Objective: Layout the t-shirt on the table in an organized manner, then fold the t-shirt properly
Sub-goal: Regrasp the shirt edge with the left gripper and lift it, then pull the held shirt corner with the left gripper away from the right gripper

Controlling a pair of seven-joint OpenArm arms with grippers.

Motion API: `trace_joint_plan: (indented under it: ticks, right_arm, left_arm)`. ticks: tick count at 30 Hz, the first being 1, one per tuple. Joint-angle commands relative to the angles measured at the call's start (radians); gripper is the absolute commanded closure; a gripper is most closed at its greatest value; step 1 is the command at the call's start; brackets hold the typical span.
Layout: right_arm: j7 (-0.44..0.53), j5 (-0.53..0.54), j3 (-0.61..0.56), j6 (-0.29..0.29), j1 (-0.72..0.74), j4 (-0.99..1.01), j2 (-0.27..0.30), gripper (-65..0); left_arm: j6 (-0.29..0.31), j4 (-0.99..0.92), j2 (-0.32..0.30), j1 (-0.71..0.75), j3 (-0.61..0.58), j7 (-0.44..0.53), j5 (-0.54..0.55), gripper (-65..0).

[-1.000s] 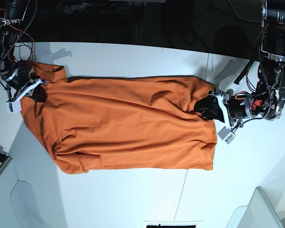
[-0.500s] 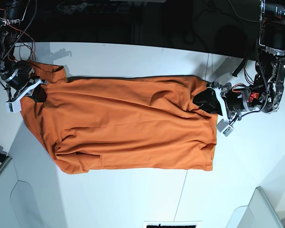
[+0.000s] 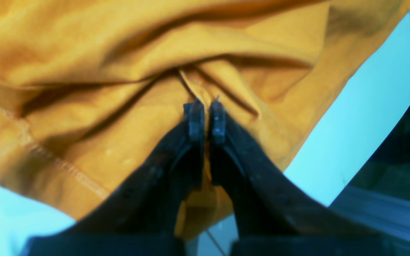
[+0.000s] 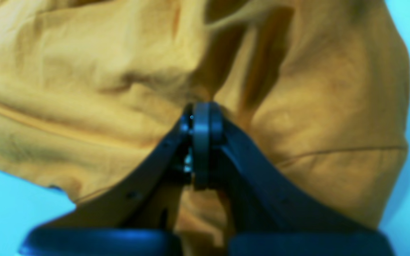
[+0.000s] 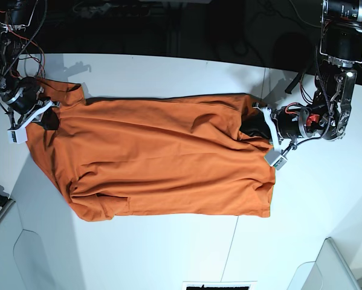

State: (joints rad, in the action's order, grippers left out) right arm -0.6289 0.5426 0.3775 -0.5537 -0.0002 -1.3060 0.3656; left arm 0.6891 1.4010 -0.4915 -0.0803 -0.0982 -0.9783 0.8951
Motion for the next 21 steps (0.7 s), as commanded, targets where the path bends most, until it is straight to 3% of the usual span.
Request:
trace_joint_plan:
  ticks: [1,5,8,16,21]
  right_arm:
    - [-0.026,-0.023,0.003,0.007,0.005,-0.005,0.014,0.0]
    - [-0.026,-0.024,0.003,0.007,0.005,-0.005,0.014,0.0]
    - [-0.026,-0.029,0.003,0.007,0.005,-0.005,0.014,0.0]
    - [-0.019,-0.031,0.003,0.007,0.006,-0.005,0.014,0.0]
    - [-0.019,-0.031,0.003,0.008,0.005,-0.005,0.014,0.0]
  left_arm:
    - [0.009,0.027,-0.026,-0.019,0.007,-0.015,0.047,0.0]
    - [0.009,0.095,-0.076,0.003,0.007,-0.145,0.188,0.0]
    - [0.009,0.192,-0.127,0.059,0.007,-0.183,0.235,0.0]
    - [0.009,0.423,-0.229,0.25,0.007,-0.201,0.245,0.0]
    - [0.009,0.439,-0.24,0.306,0.007,-0.209,0.229,0.0]
